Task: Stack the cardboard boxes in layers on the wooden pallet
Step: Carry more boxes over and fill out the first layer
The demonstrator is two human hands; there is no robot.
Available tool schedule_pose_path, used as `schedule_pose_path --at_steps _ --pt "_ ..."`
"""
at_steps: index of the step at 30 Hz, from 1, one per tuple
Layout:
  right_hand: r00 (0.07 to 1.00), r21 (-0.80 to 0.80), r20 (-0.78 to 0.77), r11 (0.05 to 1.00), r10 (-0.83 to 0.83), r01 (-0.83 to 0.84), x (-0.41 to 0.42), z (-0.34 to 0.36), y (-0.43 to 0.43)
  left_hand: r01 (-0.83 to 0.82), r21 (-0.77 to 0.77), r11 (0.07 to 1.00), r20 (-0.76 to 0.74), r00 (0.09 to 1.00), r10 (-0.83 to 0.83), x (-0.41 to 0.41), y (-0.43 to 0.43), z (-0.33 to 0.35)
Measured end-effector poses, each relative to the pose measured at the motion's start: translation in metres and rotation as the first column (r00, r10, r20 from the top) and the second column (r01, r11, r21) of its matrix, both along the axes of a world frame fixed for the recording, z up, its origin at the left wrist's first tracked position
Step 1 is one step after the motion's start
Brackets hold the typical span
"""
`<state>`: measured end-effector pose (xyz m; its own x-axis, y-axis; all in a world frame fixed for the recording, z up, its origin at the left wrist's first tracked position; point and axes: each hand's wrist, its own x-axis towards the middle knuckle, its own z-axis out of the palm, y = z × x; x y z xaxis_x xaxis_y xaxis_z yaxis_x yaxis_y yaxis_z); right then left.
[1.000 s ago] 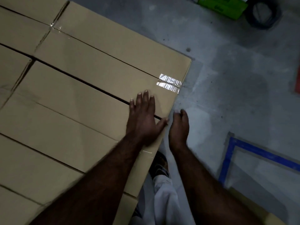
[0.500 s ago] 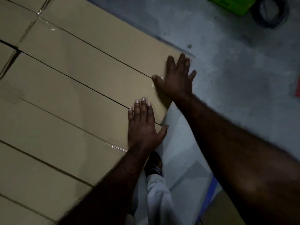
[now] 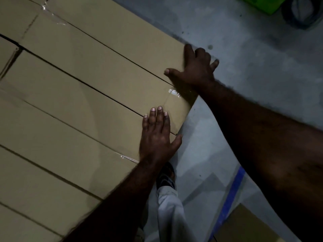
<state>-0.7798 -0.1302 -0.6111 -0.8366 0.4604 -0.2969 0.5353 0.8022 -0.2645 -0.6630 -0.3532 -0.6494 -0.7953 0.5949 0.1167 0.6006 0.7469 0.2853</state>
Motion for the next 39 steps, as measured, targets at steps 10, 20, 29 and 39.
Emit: schedule_pose_path --at_steps 10,20,29,39 --pt "0.998 0.067 0.048 0.997 0.033 -0.036 0.01 -0.003 -0.003 0.0 0.067 0.998 -0.065 0.998 0.004 0.002 0.001 -0.002" --pt "0.987 0.127 0.057 0.979 0.151 -0.157 0.044 -0.016 -0.057 0.027 0.163 0.986 0.005 1.0 -0.028 -0.009 -0.003 0.01" --pt "0.985 0.136 0.086 0.978 0.148 -0.159 0.036 -0.004 -0.068 0.014 -0.191 0.981 0.189 0.982 0.023 -0.065 -0.039 0.017" --pt "0.91 0.144 0.186 0.906 0.37 -0.397 0.0 0.037 -0.095 -0.15 -0.407 0.901 0.305 0.907 0.29 -0.136 -0.064 0.052"
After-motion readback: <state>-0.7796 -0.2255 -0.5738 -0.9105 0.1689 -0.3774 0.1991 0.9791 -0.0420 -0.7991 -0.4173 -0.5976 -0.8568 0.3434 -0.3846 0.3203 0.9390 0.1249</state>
